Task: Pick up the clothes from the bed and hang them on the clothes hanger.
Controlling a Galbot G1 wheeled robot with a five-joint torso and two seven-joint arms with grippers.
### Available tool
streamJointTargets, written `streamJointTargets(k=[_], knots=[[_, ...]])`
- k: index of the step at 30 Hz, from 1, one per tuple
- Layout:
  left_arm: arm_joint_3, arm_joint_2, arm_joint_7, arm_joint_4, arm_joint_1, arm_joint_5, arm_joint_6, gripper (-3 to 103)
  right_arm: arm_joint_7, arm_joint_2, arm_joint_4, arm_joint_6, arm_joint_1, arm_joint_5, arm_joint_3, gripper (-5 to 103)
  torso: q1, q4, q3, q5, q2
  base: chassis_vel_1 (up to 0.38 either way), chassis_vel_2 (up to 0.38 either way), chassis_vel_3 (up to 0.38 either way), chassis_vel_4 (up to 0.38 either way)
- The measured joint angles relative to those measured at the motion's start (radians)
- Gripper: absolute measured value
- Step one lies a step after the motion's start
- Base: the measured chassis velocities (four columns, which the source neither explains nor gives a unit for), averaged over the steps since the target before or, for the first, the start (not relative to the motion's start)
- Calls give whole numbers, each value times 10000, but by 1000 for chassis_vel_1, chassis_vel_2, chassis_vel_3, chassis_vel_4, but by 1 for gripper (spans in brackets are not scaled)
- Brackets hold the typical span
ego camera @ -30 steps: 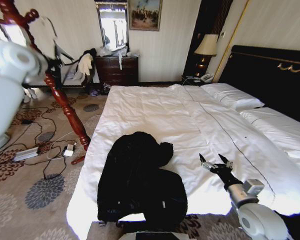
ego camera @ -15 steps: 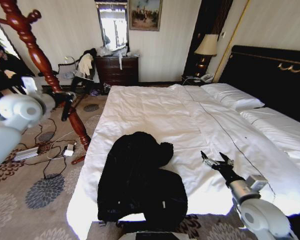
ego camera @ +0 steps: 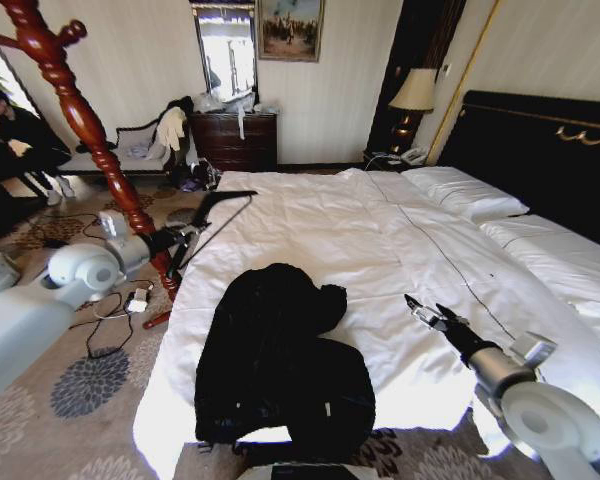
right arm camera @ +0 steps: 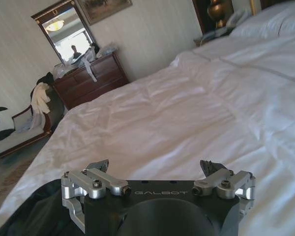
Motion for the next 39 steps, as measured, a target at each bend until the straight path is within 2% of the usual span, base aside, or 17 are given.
streamJointTargets(k=[1,3,5,7,11,12,16,17,21,22,26,27,29,32,35,39], knots=[[0,0,0,0,0,0,0,16,0,0,0,0,0,0,0,100,0,0,0,0,0,0,0,0,0],[69,17,665,132,253,139,-336,16,402,-253,-234,-507,320,1085,2,100,1,2,1,-1,0,0,0,0,0],[94,18,1159,259,467,273,-559,16,641,-463,-472,-900,586,1744,-51,100,0,2,0,-1,0,0,0,0,0],[96,26,1341,279,557,320,-612,16,682,-542,-577,-1053,697,1937,-91,100,0,3,1,-2,-1,0,0,0,0],[160,176,2498,371,1000,774,-1021,16,826,-620,-929,-1449,1191,2516,-387,100,0,-2,0,-3,0,0,0,0,0],[160,176,2498,371,1000,774,-1021,16,826,-620,-929,-1449,1191,2516,-387,100,0,-2,0,-3,0,0,0,0,0],[109,213,3766,396,1605,1019,-1626,16,1008,-555,-1515,-1682,2022,2778,-998,100,0,3,1,-3,0,0,0,0,0],[109,213,3766,396,1605,1019,-1626,16,1008,-555,-1515,-1682,2022,2778,-998,100,0,3,1,-3,0,0,0,0,0],[24,233,5059,599,2027,1156,-2193,16,1115,-504,-2244,-1877,2933,3066,-1696,100,1,1,1,-3,-1,0,0,0,0],[24,233,5059,599,2027,1156,-2193,16,1115,-504,-2244,-1877,2933,3066,-1696,100,1,1,1,-3,-1,0,0,0,0],[81,458,6207,977,2276,969,-2892,16,1202,-401,-2940,-1945,3685,3061,-2452,100,0,0,0,-3,-1,0,0,0,0],[81,458,6207,977,2276,969,-2892,16,1202,-401,-2940,-1945,3685,3061,-2452,100,0,0,0,-3,-1,0,0,0,0],[139,622,6873,1316,2284,1095,-3232,16,1226,-290,-3297,-1963,4108,3022,-2804,100,0,1,1,-3,0,0,0,0,0],[192,789,7190,1596,2231,1138,-3361,16,1240,-206,-3633,-1970,4503,2964,-3125,100,1,5,2,-4,-1,0,0,0,0],[298,1040,7816,1922,2054,1212,-3472,16,1223,-153,-4027,-1996,4990,2894,-3538,100,0,2,1,-2,0,0,0,0,0],[584,1067,8330,2149,1729,1340,-3540,16,1133,-129,-4215,-2094,5243,2768,-3880,100,0,1,1,-4,0,0,0,0,0]])
